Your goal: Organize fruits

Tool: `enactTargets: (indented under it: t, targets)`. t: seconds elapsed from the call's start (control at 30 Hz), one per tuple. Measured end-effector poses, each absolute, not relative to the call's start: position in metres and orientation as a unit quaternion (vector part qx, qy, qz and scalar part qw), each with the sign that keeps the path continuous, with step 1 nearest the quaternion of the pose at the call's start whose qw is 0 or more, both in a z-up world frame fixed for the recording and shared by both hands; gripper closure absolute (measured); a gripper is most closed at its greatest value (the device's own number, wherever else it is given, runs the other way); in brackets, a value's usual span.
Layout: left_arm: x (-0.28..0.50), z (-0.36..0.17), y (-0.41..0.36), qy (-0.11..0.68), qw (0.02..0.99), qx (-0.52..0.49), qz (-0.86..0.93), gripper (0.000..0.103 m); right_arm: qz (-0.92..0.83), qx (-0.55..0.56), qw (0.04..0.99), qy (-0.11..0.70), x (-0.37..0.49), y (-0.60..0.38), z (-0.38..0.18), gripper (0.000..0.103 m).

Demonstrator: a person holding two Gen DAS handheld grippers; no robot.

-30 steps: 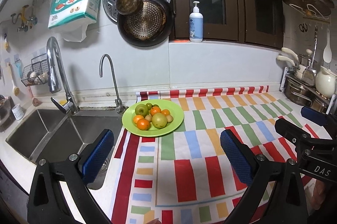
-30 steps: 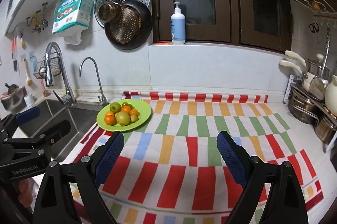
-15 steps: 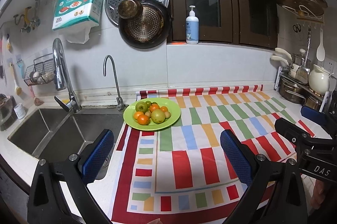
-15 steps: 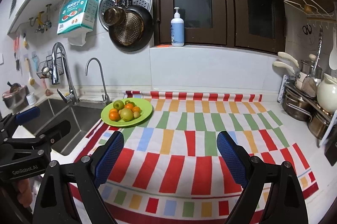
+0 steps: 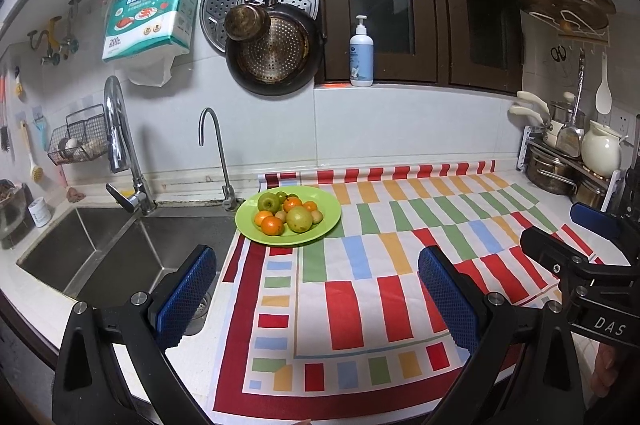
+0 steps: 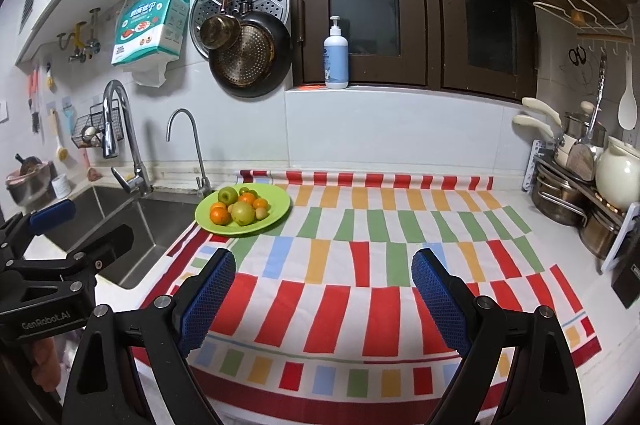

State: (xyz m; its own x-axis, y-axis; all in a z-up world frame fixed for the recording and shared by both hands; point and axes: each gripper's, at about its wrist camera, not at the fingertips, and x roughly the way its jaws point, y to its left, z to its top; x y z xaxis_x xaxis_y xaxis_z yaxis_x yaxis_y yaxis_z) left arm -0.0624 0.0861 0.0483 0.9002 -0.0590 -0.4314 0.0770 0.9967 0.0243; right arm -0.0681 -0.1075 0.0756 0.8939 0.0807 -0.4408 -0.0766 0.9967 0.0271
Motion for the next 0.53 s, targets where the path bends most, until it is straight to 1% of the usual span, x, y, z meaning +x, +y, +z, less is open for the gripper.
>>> enactTargets:
  t: [0.53]
  targets:
    - [-0.0636, 0.0496, 0.0771, 0.226, 0.973, 0.024, -0.035, 0.000, 0.035, 0.010, 0.972, 0.231, -0.0773, -0.1158, 0.0740, 0.012]
